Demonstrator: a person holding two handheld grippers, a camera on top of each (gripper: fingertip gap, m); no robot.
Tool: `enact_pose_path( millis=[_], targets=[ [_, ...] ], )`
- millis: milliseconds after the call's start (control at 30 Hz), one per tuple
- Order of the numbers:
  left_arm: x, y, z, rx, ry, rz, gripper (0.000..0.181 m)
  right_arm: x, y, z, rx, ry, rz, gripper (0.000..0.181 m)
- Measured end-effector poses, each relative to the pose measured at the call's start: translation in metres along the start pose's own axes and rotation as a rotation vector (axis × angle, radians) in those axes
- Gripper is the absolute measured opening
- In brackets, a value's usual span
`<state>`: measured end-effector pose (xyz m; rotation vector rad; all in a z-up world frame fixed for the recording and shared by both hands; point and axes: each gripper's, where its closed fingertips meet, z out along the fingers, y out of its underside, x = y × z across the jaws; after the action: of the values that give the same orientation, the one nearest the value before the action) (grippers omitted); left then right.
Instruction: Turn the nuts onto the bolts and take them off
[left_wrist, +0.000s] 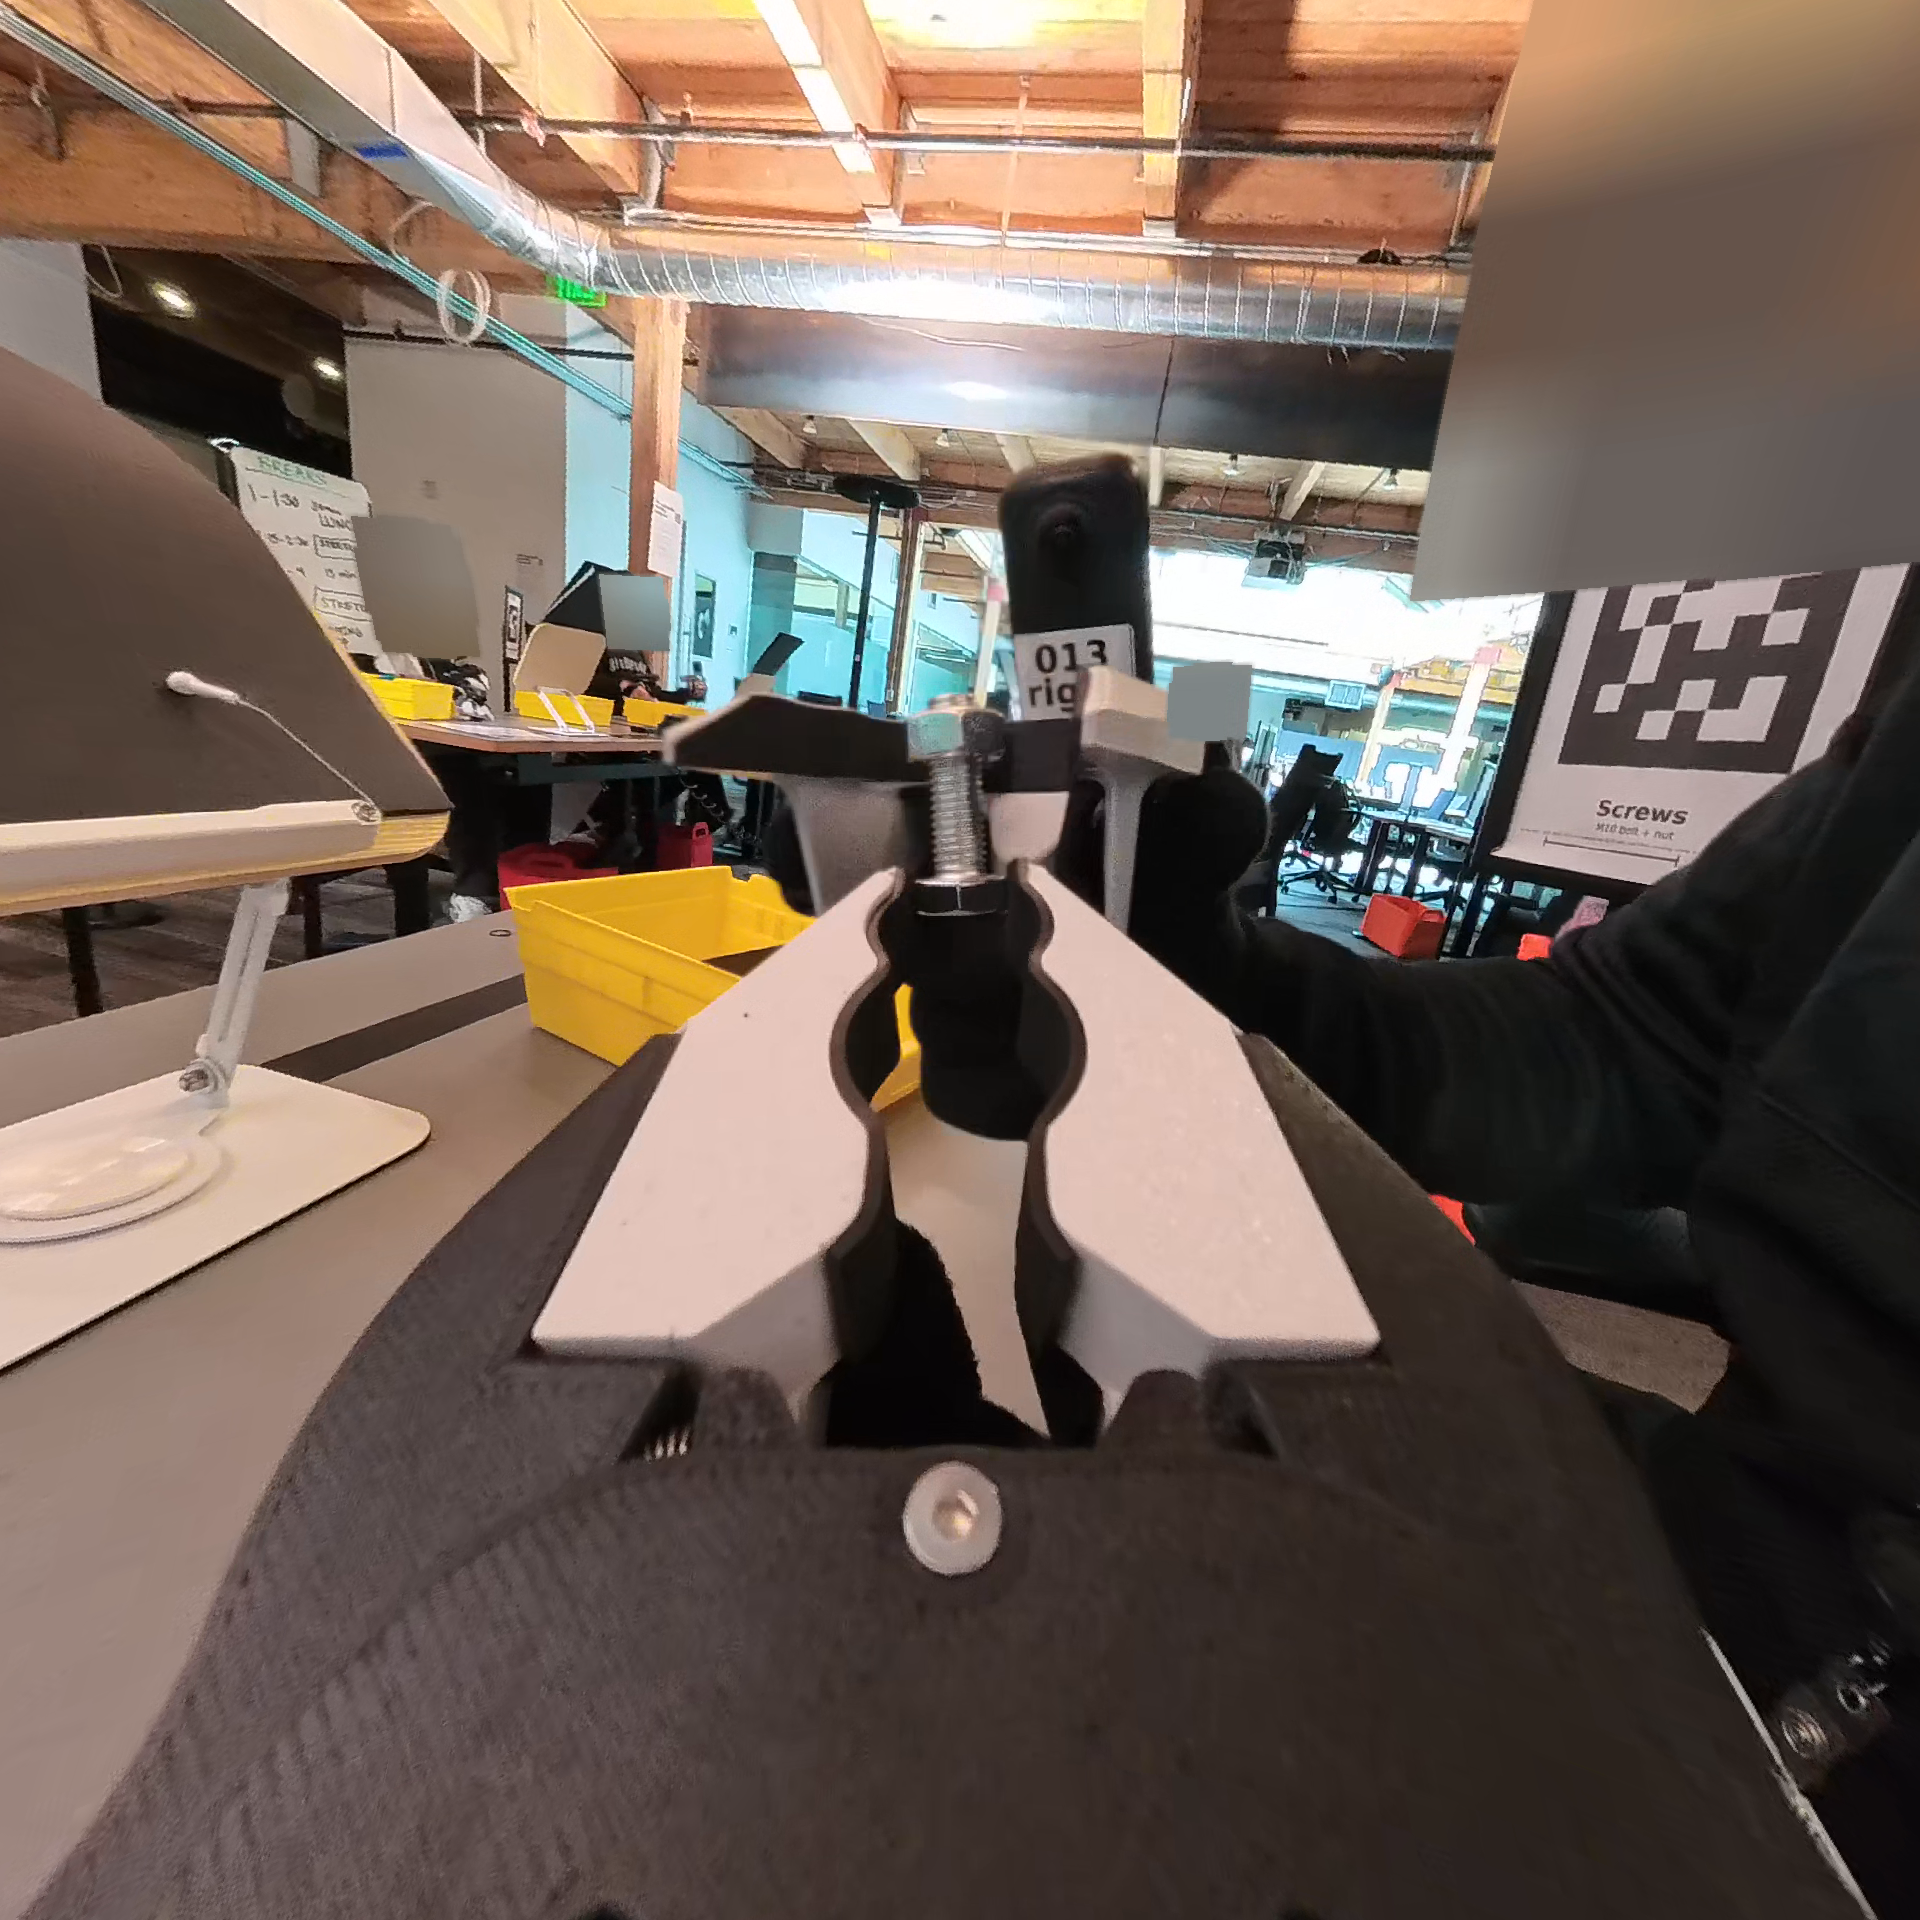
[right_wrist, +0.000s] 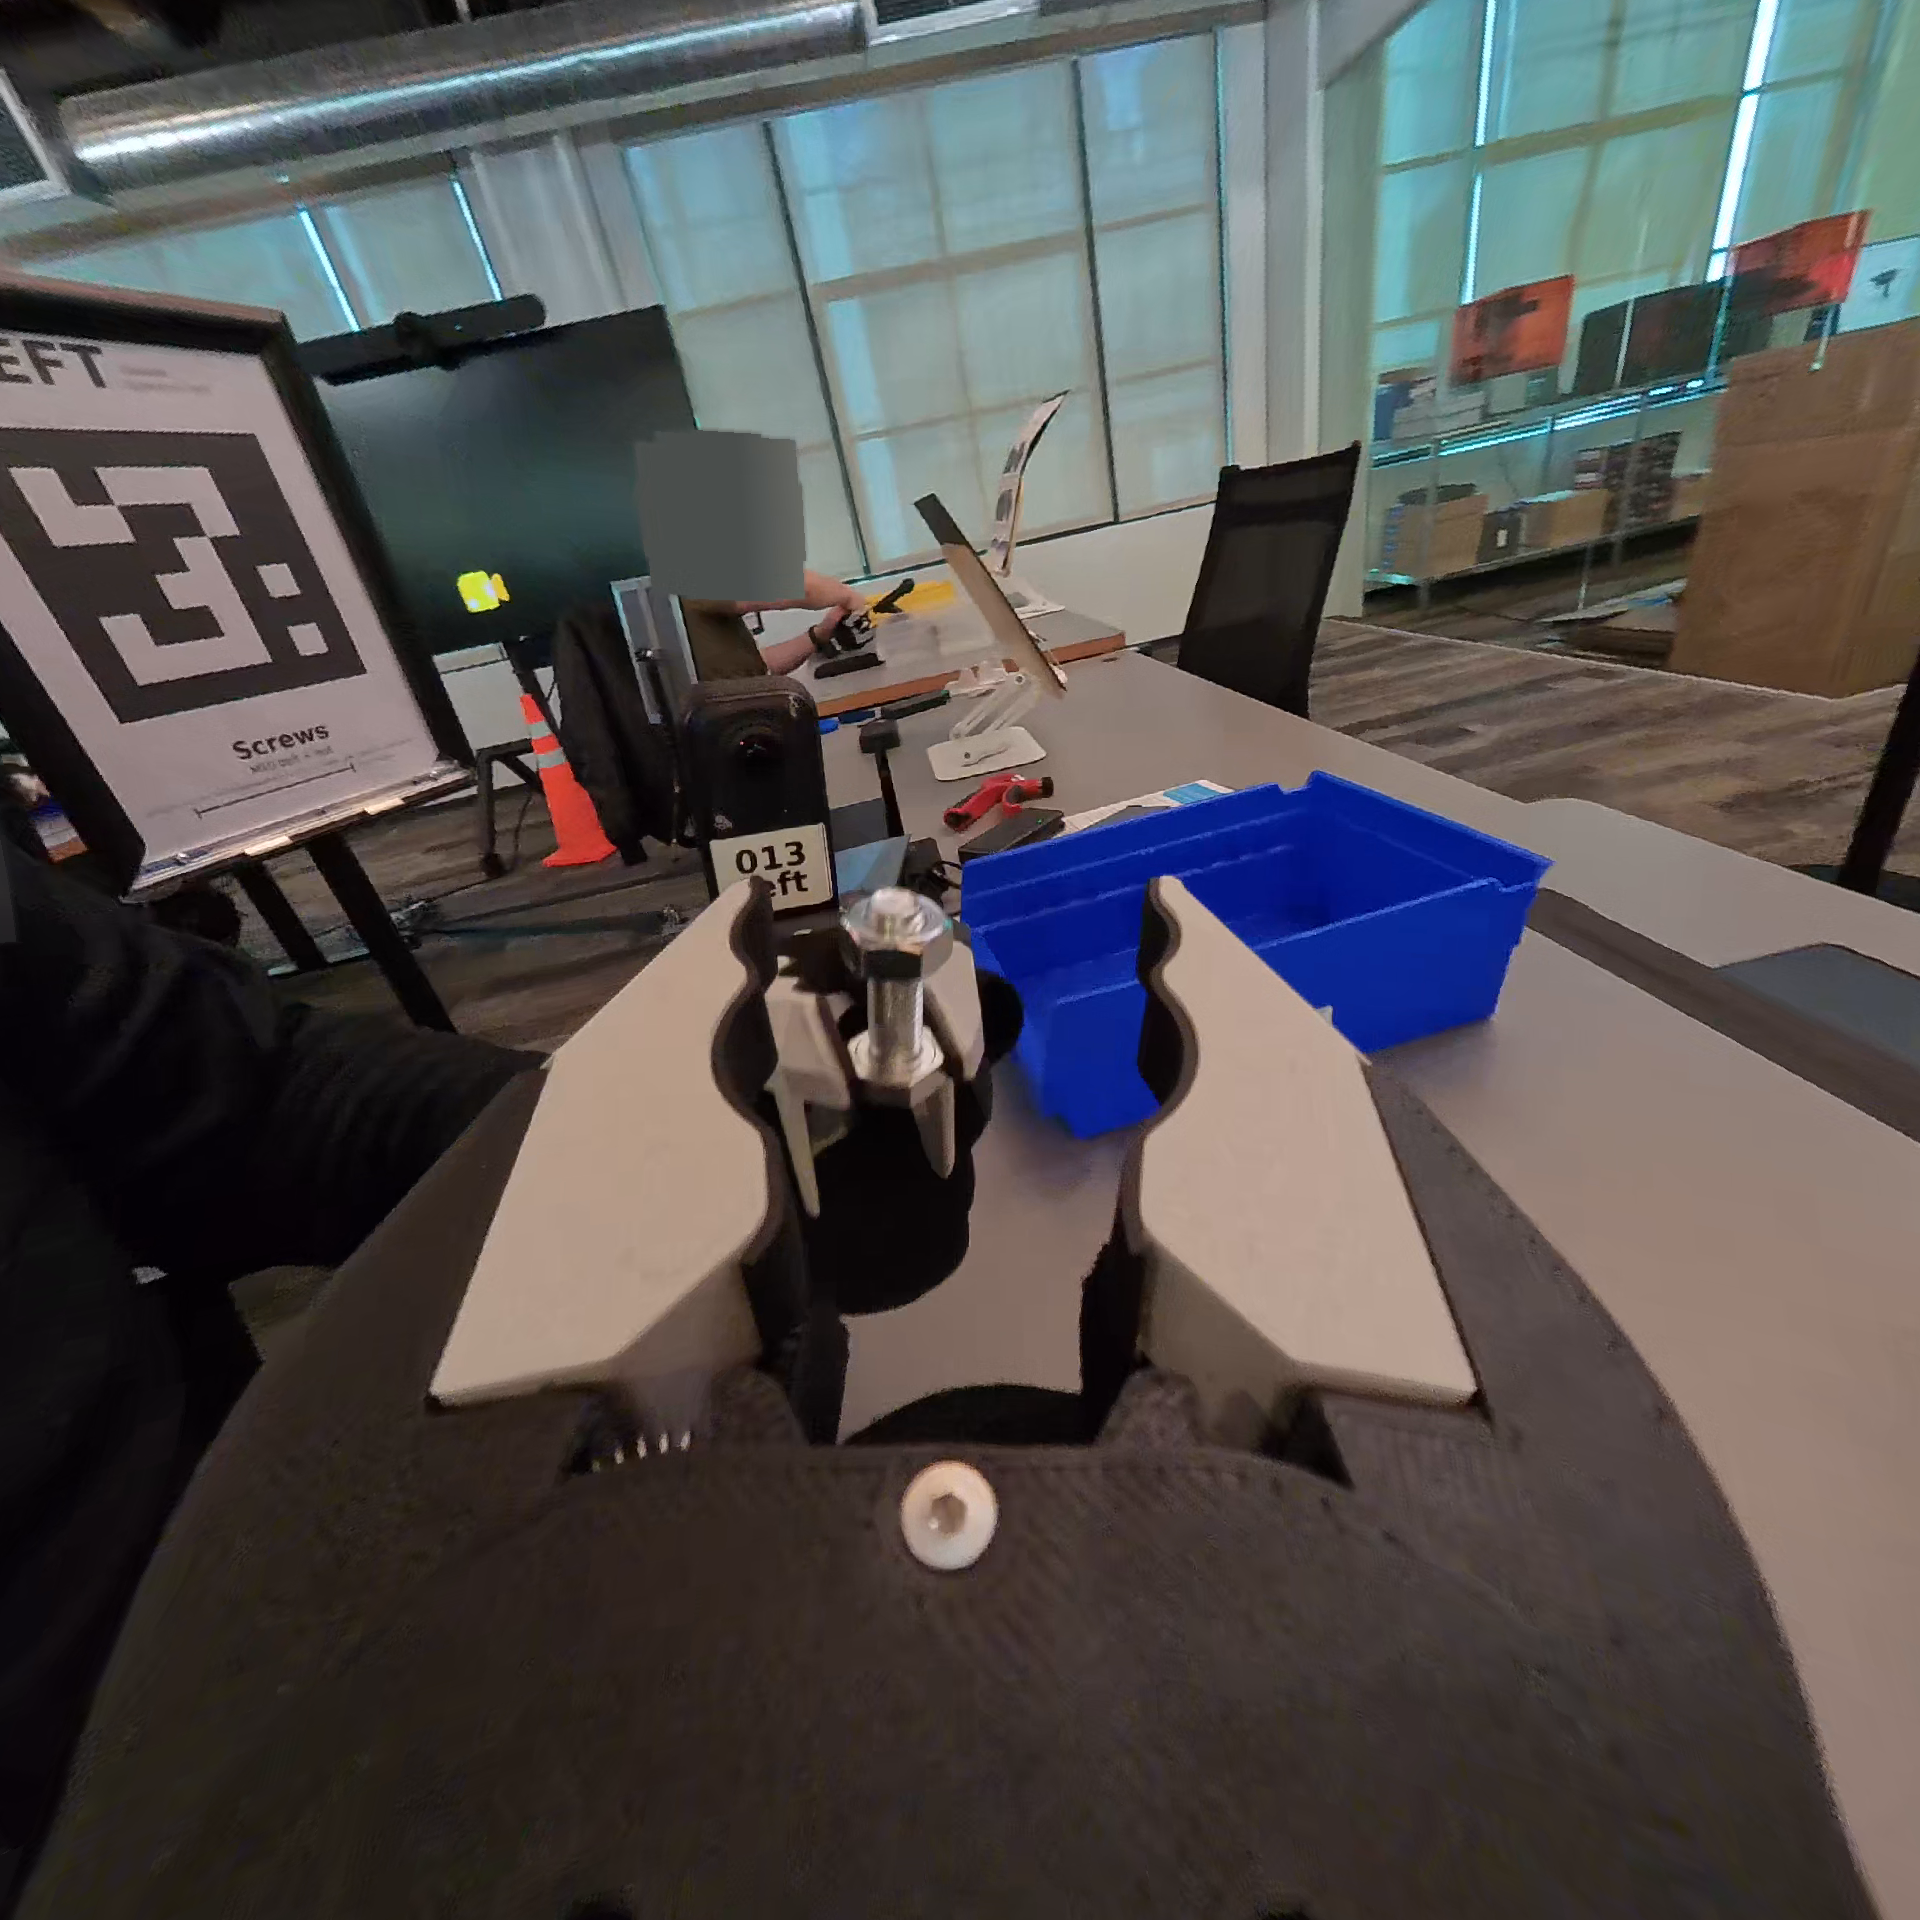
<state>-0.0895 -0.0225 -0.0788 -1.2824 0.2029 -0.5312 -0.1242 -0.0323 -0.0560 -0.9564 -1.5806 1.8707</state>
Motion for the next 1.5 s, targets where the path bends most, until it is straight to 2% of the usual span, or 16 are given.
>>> enact_pose_path(
  millis=[67,167,267,333,433,633,767,900,967,1100,1300,1400,1500],
  targets=[
    [0.003,-0.002,0.0,0.001,0.008,0.007,0.015,0.001,0.0,0.01,-0.003,-0.007,0.0,0.068],
    [0.004,-0.007,-0.002,0.012,0.011,0.009,0.016,0.007,-0.002,0.009,0.014,-0.001,0.021,0.07],
    [0.001,-0.016,-0.006,0.057,0.016,-0.026,0.015,0.012,-0.008,-0.006,0.05,0.022,0.038,0.069],
    [0.0,-0.02,-0.008,0.073,0.024,-0.033,0.015,0.027,-0.008,-0.022,0.063,0.093,0.042,0.058],
    [-0.002,-0.019,-0.01,0.066,0.016,-0.028,0.015,0.039,-0.005,-0.037,0.063,0.117,0.083,0.062],
    [0.001,-0.011,-0.005,0.037,0.023,-0.017,0.015,-0.004,-0.014,0.0,0.028,-0.011,-0.006,0.065],
    [0.006,-0.012,-0.004,0.028,0.037,-0.007,0.015,0.0,-0.012,0.013,0.022,-0.016,0.005,0.067],
    [0.002,-0.016,-0.008,0.05,0.03,-0.023,0.015,0.01,-0.013,-0.002,0.05,0.002,0.039,0.069],
    [0.0,-0.02,-0.011,0.068,0.035,-0.03,0.015,0.025,-0.014,-0.018,0.075,0.064,0.059,0.058],
    [-0.002,-0.019,-0.011,0.06,0.03,-0.027,0.015,0.042,-0.01,-0.039,0.059,0.125,0.066,0.063],
    [-0.003,-0.011,-0.009,0.036,0.024,-0.023,0.015,0.001,-0.01,0.001,0.028,-0.024,0.019,0.064],
    [0.0,-0.012,-0.008,0.031,0.032,-0.014,0.015,-0.001,-0.011,0.014,0.033,-0.043,0.032,0.063],
    [0.0,-0.014,-0.009,0.033,0.031,-0.011,0.015,0.006,-0.011,0.012,0.042,-0.032,0.051,0.067]
  ],
)
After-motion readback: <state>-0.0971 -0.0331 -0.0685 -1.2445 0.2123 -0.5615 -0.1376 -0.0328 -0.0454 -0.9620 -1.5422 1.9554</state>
